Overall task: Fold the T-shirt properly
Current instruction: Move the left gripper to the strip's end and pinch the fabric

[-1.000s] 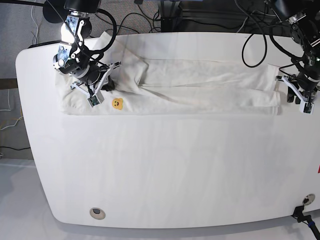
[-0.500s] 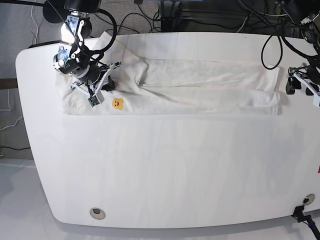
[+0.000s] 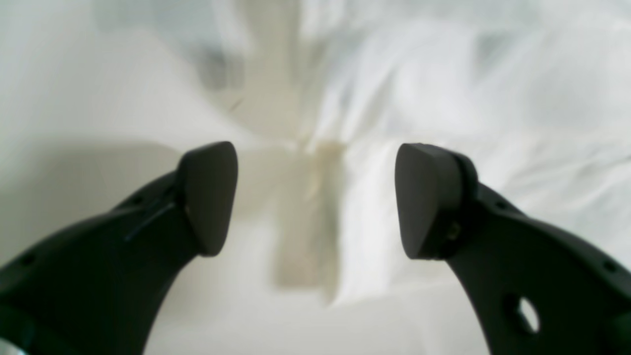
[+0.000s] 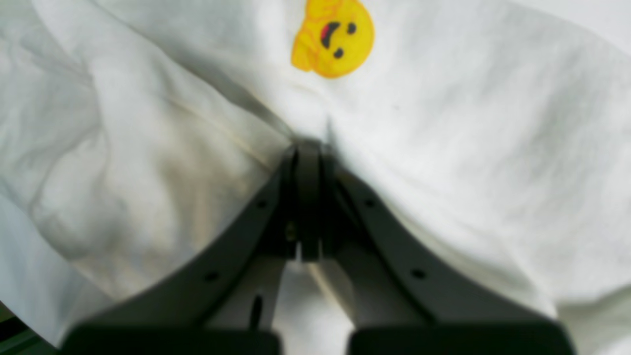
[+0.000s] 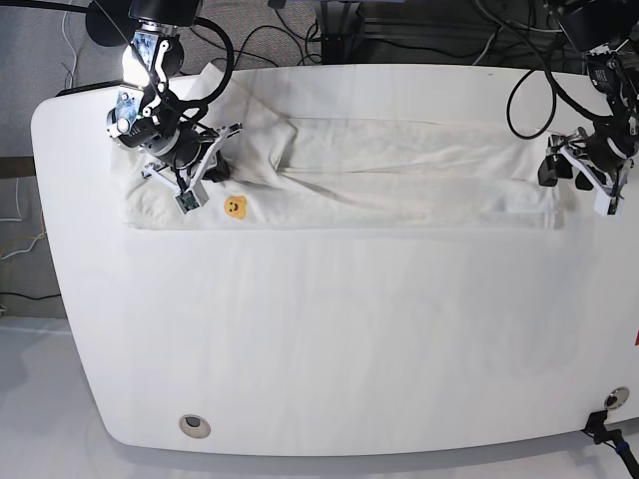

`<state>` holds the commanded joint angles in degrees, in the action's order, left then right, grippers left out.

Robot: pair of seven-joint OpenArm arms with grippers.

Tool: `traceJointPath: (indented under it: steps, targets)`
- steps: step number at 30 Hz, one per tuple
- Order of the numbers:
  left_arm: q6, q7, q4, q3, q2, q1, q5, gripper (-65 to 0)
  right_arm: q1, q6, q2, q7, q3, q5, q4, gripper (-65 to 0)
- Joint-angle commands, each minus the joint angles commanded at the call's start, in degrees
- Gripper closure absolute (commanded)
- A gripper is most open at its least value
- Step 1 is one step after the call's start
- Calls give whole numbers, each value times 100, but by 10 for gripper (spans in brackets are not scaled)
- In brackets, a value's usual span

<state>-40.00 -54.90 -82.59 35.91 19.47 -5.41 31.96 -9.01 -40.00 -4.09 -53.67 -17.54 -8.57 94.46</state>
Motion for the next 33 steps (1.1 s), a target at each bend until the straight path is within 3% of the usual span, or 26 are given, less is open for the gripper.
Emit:
traceJointPath:
  steps: [12,22,33]
  targets:
    - [0,9,607,0,-53,9,-18,-469,9,0,0,0,0,0,0,0]
    - [0,9,615,-387,-105,9,9,-469,9,0,0,0,0,0,0,0]
    - [0,0,607,-413,-237,9,9,-466,0,0,0,0,0,0,0,0]
